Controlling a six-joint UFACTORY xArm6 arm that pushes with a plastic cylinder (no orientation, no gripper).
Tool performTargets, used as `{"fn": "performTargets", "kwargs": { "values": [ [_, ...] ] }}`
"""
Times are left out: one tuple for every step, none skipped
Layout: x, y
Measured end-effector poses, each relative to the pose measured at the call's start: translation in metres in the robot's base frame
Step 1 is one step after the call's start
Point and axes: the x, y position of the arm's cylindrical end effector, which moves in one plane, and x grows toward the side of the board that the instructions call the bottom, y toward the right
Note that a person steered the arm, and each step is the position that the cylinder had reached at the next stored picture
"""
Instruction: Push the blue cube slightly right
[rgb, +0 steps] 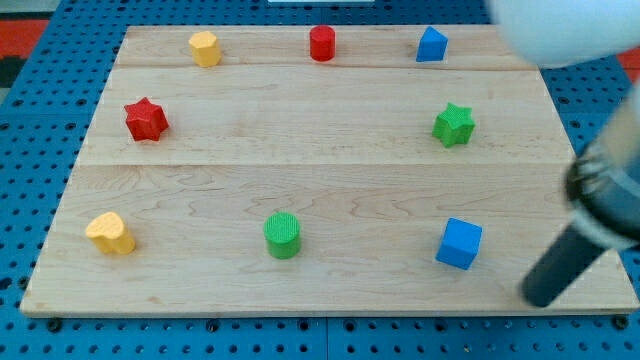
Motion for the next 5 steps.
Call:
{"fn": "performTargets", "kwargs": {
  "values": [
    [-0.011,-0.094],
    [-0.054,-0.056],
    [-0.085,-0.017],
    [-0.074,0.021],
    [-0.054,0.017]
  ]
}}
